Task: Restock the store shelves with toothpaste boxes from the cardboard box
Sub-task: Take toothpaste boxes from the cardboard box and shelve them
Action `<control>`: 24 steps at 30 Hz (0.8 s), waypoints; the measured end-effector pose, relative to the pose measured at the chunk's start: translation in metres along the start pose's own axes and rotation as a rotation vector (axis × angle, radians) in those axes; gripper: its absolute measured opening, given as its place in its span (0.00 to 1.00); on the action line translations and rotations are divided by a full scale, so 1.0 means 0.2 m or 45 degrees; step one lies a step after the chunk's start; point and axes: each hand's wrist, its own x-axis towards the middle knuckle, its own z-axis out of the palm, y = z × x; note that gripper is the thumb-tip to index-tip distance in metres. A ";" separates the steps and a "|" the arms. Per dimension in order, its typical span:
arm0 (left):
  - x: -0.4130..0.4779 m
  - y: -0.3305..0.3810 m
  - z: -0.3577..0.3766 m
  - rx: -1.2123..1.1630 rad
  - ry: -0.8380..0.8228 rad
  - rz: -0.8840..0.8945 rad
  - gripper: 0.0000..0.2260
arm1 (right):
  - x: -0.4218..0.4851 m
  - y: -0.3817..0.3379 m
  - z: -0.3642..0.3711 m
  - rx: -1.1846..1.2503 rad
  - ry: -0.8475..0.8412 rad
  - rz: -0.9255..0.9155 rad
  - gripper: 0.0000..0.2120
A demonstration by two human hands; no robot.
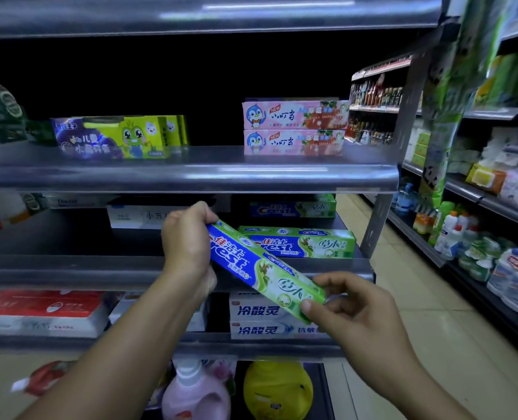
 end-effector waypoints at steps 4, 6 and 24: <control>-0.01 -0.02 0.03 0.081 -0.131 0.112 0.08 | 0.10 -0.04 -0.08 0.095 0.154 -0.068 0.12; 0.00 -0.04 0.03 0.172 -0.160 0.199 0.06 | 0.17 -0.07 -0.13 0.093 0.224 -0.126 0.13; 0.28 -0.13 0.01 1.128 -0.309 0.317 0.15 | 0.55 0.04 -0.27 -0.384 0.314 -0.084 0.24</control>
